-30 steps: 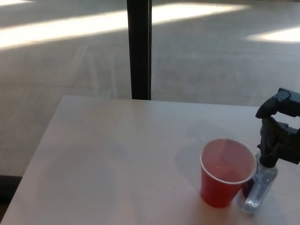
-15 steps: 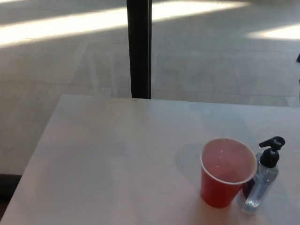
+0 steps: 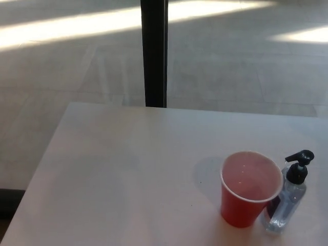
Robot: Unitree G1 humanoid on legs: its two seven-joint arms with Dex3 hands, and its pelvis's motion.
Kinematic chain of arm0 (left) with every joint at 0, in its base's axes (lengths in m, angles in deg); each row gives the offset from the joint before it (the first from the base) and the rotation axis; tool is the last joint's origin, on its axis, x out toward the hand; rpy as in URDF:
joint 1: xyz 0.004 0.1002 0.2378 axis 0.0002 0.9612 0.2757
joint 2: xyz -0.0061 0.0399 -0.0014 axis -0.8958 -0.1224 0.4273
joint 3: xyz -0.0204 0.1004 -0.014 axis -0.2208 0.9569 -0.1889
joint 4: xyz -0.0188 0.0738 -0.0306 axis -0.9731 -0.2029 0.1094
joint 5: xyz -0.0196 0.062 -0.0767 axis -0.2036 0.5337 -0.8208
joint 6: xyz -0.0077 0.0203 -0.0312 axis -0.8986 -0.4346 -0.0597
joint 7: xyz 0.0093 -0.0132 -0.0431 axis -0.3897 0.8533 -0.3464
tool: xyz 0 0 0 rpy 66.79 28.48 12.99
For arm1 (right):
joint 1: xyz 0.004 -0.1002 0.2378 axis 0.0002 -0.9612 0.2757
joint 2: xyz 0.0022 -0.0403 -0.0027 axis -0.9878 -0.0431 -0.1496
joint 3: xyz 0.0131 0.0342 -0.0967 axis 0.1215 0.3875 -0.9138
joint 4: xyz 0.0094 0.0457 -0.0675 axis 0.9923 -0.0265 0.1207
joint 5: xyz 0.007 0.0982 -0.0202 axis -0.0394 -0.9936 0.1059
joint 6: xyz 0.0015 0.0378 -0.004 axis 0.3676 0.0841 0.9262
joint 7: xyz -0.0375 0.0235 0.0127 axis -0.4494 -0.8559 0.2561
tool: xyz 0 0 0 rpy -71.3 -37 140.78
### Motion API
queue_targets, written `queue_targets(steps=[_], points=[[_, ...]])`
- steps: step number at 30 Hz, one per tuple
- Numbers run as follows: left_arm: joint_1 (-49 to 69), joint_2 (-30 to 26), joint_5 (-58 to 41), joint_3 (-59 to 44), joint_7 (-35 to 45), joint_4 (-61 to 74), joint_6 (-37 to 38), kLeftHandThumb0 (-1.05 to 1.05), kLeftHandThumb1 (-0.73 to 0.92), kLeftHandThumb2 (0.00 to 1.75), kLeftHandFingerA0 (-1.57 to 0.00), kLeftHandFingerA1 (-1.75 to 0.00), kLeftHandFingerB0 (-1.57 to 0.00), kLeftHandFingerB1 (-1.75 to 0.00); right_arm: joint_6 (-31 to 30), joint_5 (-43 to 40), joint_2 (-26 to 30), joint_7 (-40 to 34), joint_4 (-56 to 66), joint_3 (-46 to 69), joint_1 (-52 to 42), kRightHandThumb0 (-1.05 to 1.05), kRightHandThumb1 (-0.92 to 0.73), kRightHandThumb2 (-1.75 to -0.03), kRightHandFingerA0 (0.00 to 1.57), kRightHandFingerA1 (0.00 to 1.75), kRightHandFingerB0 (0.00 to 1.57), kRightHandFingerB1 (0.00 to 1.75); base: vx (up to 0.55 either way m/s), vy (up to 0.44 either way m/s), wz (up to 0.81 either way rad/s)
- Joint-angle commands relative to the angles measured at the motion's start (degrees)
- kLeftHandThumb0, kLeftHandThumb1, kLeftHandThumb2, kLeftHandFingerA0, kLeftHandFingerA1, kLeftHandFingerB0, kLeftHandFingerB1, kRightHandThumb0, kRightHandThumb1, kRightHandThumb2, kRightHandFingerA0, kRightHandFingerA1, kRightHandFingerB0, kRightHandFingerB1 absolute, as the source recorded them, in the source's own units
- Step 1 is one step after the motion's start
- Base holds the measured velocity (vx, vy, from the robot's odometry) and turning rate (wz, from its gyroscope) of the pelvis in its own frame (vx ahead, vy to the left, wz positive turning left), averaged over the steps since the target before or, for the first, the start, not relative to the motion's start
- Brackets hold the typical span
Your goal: The robot uses its right hand fist to press the hand soap kept in the middle of the table to get liquid hand soap out
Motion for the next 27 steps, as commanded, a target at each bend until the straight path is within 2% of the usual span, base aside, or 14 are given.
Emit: queue_targets(steps=[1,2,3,6,9,12,16,17,19,20,21,22,23,27], points=[[0.11,-1.08,0.20,0.20,-0.28,-0.10,1.17,0.07,0.38,1.01,-0.88,-1.03,-0.72,-0.89,5.56,3.67,2.06,-1.62,-7.17,7.20,-7.00,-0.30,-0.57,-1.17,1.28,1.40,0.87,1.14,0.00,0.000,0.00],[0.34,-1.13,0.36,0.39,-0.12,0.19,1.28,0.09,0.37,1.01,-0.89,-1.03,-0.74,-0.89,7.16,4.51,2.08,-1.62,-8.79,8.33,-9.02,-0.32,-0.57,-1.16,1.27,1.40,0.86,1.15,0.00,0.000,0.00],[0.25,-0.99,0.41,0.48,-0.43,0.60,1.10,0.07,0.40,1.01,-0.89,-1.03,-0.72,-0.89,7.39,4.68,2.06,-2.77,-10.62,10.01,-10.33,-0.28,-0.56,-1.03,1.05,1.75,0.81,1.29,0.00,0.000,0.00],[0.03,-1.22,0.58,0.76,-0.30,0.12,1.30,0.08,0.39,1.00,-0.90,-1.03,-0.72,-0.88,12.81,6.44,-0.51,-4.97,-16.35,13.77,-15.65,-0.29,-0.59,-0.97,1.07,1.75,0.81,1.18,0.00,0.000,0.00],[-0.42,-1.13,0.09,0.34,-0.62,0.28,1.04,0.10,0.41,1.02,-0.90,-1.03,-0.70,-0.88,16.60,7.72,-3.12,-6.86,-18.50,15.03,-19.43,-0.25,-0.53,-1.05,1.08,1.75,0.85,1.14,0.00,0.000,0.00],[-0.92,-1.40,0.02,0.27,-0.12,-0.51,1.09,0.10,0.38,1.00,-0.86,-1.00,-0.70,-0.87,19.97,8.33,-7.95,-11.48,-21.78,17.94,-23.18,-0.25,-0.58,-0.90,1.06,1.75,0.85,1.00,0.00,0.000,0.00],[-0.96,-1.38,0.07,0.38,-0.13,0.08,0.77,0.12,0.42,1.00,-0.85,-1.00,-0.70,-0.87,25.92,10.57,-10.44,-15.87,-28.00,18.38,-25.12,-0.24,-0.61,-0.96,1.09,1.75,0.85,1.02,0.00,0.000,0.00],[-1.09,-1.19,-0.06,0.27,-0.46,0.41,0.41,0.12,0.42,1.01,-0.87,-1.01,-0.71,-0.87,28.13,10.93,-10.97,-16.51,-31.37,18.43,-25.79,-0.29,-0.60,-1.11,1.35,1.39,0.83,0.95,0.00,0.000,0.00],[-1.16,-1.03,0.17,0.49,-0.88,0.76,0.11,0.12,0.42,1.01,-0.86,-1.00,-0.69,-0.86,30.98,11.36,-11.92,-18.38,-35.98,18.54,-26.41,-0.26,-0.58,-1.10,1.34,1.37,0.88,0.98,0.00,0.000,0.00],[-1.12,-0.99,0.08,0.43,-0.83,0.97,-0.04,0.11,0.43,1.01,-0.85,-1.00,-0.68,-0.86,31.21,11.63,-12.03,-19.56,-37.72,18.31,-26.41,-0.23,-0.59,-0.97,1.18,1.62,0.92,1.03,0.00,0.000,0.00],[-1.09,-0.82,-0.35,0.01,-0.79,0.91,0.15,0.13,0.39,1.01,-0.87,-1.03,-0.68,-0.87,31.71,11.52,-12.80,-20.75,-40.14,18.18,-26.45,-0.27,-0.59,-0.84,1.17,1.66,0.86,0.99,0.00,0.000,0.00],[-1.02,-0.74,-0.55,-0.20,-0.74,0.84,0.30,0.13,0.39,1.01,-0.87,-1.03,-0.68,-0.87,32.22,11.35,-13.01,-21.07,-41.19,18.01,-26.41,-0.27,-0.59,-0.84,1.17,1.66,0.86,0.99,0.00,0.000,0.00],[-0.48,-0.69,-0.51,-0.13,-0.41,1.49,0.52,0.11,0.39,1.01,-0.85,-1.02,-0.69,-0.88,31.84,12.07,-14.51,-21.31,-41.94,16.58,-27.52,-0.36,-0.76,-0.67,0.78,1.52,0.63,0.71,0.00,0.000,0.00],[-0.24,-0.55,-0.24,0.09,-0.53,1.83,0.60,0.09,0.42,1.00,-0.82,-0.99,-0.68,-0.86,31.82,14.67,-15.53,-22.56,-44.03,12.89,-29.13,-0.40,-0.79,-0.66,0.84,1.37,0.50,0.53,0.00,0.000,0.00]])
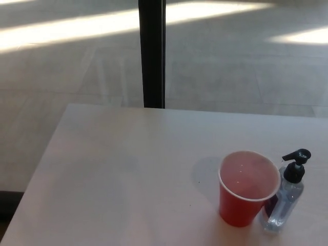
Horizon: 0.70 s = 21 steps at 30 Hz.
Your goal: The robot uses its right hand fist to press the hand soap kept in the middle of the table to get liquid hand soap out
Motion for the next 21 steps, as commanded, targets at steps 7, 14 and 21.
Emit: queue_targets(steps=[7,14,21], points=[[0.50,-0.29,-0.96,-0.79,-0.24,1.49,0.61,0.11,0.40,0.99,-0.84,-1.02,-0.68,-0.88,10.45,3.76,-3.98,-5.25,-16.38,-6.10,-5.46,-0.42,-0.73,-0.63,0.83,1.11,0.36,0.54,0.00,0.000,0.00],[-0.04,-0.49,-0.20,-0.38,-0.89,1.27,-0.03,0.09,0.40,0.98,-0.86,-1.01,-0.71,-0.87,11.69,3.62,-3.84,-2.87,-19.50,-10.74,-6.19,-0.30,-0.67,-0.63,0.76,1.05,0.70,0.78,0.00,0.000,0.00],[0.53,-0.41,-0.12,-0.17,-0.36,1.74,0.72,0.07,0.39,1.00,-0.86,-1.01,-0.71,-0.88,11.99,3.07,-4.59,-2.70,-20.47,-14.47,-6.48,-0.37,-0.69,-0.60,0.92,0.81,0.62,0.71,0.00,0.000,0.00]])
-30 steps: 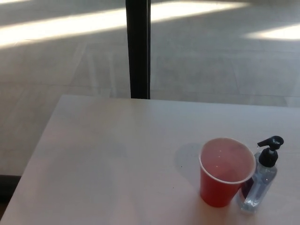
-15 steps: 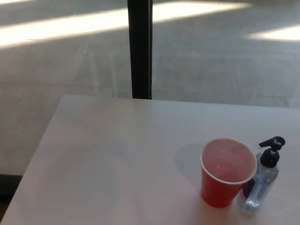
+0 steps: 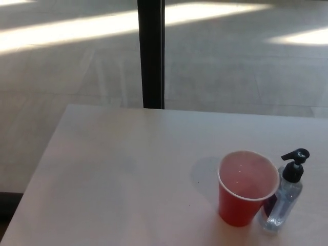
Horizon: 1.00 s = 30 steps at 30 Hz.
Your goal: The robot uses its right hand fist to press the hand soap kept in the middle of the table to get liquid hand soap out
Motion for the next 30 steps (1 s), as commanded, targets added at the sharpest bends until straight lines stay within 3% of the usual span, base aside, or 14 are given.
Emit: queue_targets(steps=[1,5,9,12,13,20,30], points=[[0.27,-0.30,-0.09,0.03,-0.54,0.78,0.41,0.08,0.38,1.00,-0.89,-1.03,-0.71,-0.89,1.89,0.17,-0.21,1.29,-1.08,-1.93,-0.10,-0.36,-0.65,-0.62,0.92,0.83,0.70,0.79,0.00,0.000,0.00],[-0.32,-0.13,-0.17,-0.14,-0.93,0.16,0.63,0.08,0.39,0.98,-0.88,-1.03,-0.72,-0.89,1.12,-0.48,-0.65,1.99,1.33,-3.09,-0.98,-0.39,-0.68,-0.59,1.01,0.85,0.65,0.67,0.00,0.000,0.00],[0.02,0.01,0.10,0.42,-0.90,1.39,0.06,0.07,0.40,1.00,-0.84,-0.99,-0.70,-0.87,0.70,-0.43,-0.44,3.01,1.75,-4.19,-1.35,-0.40,-0.65,-0.58,1.07,0.85,0.71,0.70,0.00,0.000,0.00],[0.04,-0.14,0.45,0.93,-1.03,1.67,-0.33,0.10,0.39,0.98,-0.82,-0.96,-0.68,-0.85,1.17,-0.38,-0.59,3.90,2.43,-4.95,-2.03,-0.38,-0.63,-0.58,1.03,0.85,0.77,0.76,0.00,0.000,0.00],[0.07,-0.14,0.36,0.93,-1.06,1.94,-0.68,0.11,0.39,0.98,-0.80,-0.95,-0.67,-0.84,1.50,-0.40,-0.56,4.13,2.04,-5.06,-1.98,-0.40,-0.63,-0.58,1.00,0.85,0.72,0.69,0.00,0.000,0.00],[0.20,0.09,0.57,1.11,-1.37,2.33,-0.38,0.08,0.38,1.00,-0.84,-0.97,-0.68,-0.85,1.00,-0.30,-0.72,5.25,3.88,-6.45,-2.75,-0.39,-0.65,-0.58,0.93,0.88,0.66,0.64,0.00,0.000,0.00],[-0.33,0.03,-0.01,0.53,-1.21,2.34,-0.69,0.07,0.41,0.99,-0.83,-0.98,-0.69,-0.86,0.14,-0.50,-0.52,5.76,4.49,-7.60,-2.23,-0.41,-0.65,-0.58,0.99,0.88,0.59,0.58,0.00,0.000,0.00]])
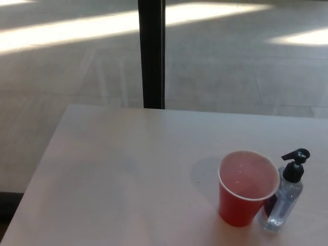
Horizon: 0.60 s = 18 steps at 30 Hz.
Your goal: The robot uses its right hand fist to press the hand soap kept in the middle of the table to get liquid hand soap out
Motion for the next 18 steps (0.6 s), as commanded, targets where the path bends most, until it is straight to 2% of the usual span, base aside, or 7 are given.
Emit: queue_targets(steps=[1,4,8,13,15,18], points=[[-0.38,-0.54,-0.03,-0.04,-0.40,-0.48,-0.65,0.07,0.41,0.99,-0.83,-0.98,-0.69,-0.86,-0.43,-0.23,0.28,0.91,1.07,-0.34,-0.16,-0.41,-0.65,-0.58,0.99,0.88,0.59,0.58,0.00,0.000,0.00],[-0.74,-0.76,-0.21,-0.22,-0.14,-1.16,-0.66,0.11,0.41,0.98,-0.84,-0.99,-0.67,-0.86,-0.42,-0.79,-0.34,1.31,2.69,-0.06,-0.77,-0.39,-0.65,-0.59,0.91,0.91,0.56,0.59,0.00,0.000,0.00],[0.04,-0.58,-0.27,-0.41,-0.04,-0.51,-0.10,0.09,0.39,0.97,-0.83,-1.00,-0.69,-0.88,-0.63,-0.51,-0.60,1.29,2.98,-0.31,-1.15,-0.40,-0.67,-0.59,1.03,0.94,0.57,0.59,0.00,0.000,0.00],[-0.37,-0.80,-0.51,-0.81,0.24,-1.47,0.42,0.10,0.39,1.02,-0.84,-1.00,-0.68,-0.86,-0.98,-0.51,-1.03,1.25,4.40,-0.50,-1.71,-0.39,-0.66,-0.58,0.94,0.96,0.60,0.61,0.00,0.000,0.00],[-0.30,-0.76,-0.76,-1.04,0.39,-1.32,0.25,0.11,0.39,1.00,-0.81,-0.98,-0.65,-0.85,-0.44,-0.75,-0.74,1.96,2.89,-0.24,-1.22,-0.38,-0.65,-0.59,0.97,0.98,0.64,0.64,0.00,0.000,0.00],[-0.55,-0.75,-0.74,-1.19,0.20,-1.83,0.35,0.09,0.40,0.99,-0.85,-1.03,-0.69,-0.88,-0.15,-0.66,-0.87,1.99,2.94,-0.26,-1.26,-0.39,-0.65,-0.59,0.98,0.97,0.65,0.65,0.00,0.000,0.00]])
